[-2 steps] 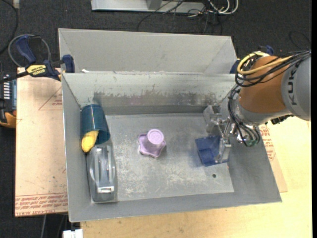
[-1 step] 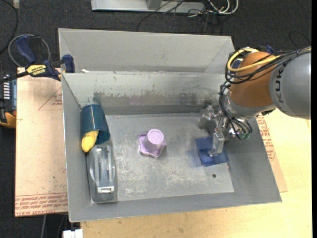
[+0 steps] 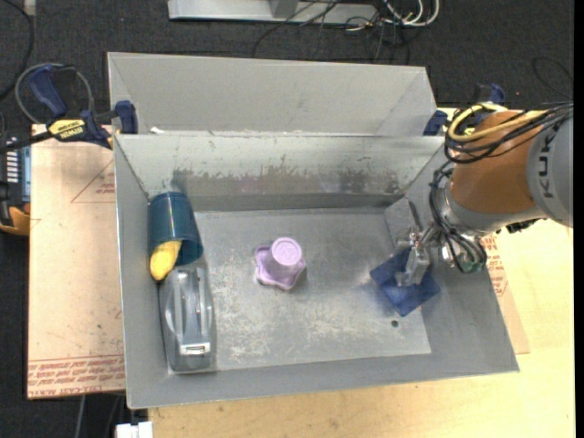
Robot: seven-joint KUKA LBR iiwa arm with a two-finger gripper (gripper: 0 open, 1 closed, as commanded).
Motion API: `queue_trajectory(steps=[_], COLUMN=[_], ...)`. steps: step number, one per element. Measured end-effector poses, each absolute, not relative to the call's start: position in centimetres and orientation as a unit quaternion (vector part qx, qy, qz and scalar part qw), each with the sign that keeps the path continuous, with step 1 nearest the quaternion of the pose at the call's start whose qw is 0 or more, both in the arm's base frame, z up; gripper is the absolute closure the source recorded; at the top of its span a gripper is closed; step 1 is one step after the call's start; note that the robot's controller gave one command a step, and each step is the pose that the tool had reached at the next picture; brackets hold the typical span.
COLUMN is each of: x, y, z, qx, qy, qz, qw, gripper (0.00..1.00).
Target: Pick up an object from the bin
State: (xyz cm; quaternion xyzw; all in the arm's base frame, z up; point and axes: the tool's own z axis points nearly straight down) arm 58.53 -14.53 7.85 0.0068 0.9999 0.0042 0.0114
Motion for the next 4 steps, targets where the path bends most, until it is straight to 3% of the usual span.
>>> queue_trajectory(steps=[1,2,3,4], x=[58.5,60.7,58.1,61.0], y=[-14.5,-14.5,-14.1,-12.4], z=[7.8,16.6,7.6,9.1], qx=[0.007,0.011,0.0,0.008], qy=[1.0,1.0,1.0,1.0], qz=[0.004,0.002,0.007,0.005], qw=[0.011,0.022,0.008,0.013], gripper=[1.0,1.0,1.0,1.0])
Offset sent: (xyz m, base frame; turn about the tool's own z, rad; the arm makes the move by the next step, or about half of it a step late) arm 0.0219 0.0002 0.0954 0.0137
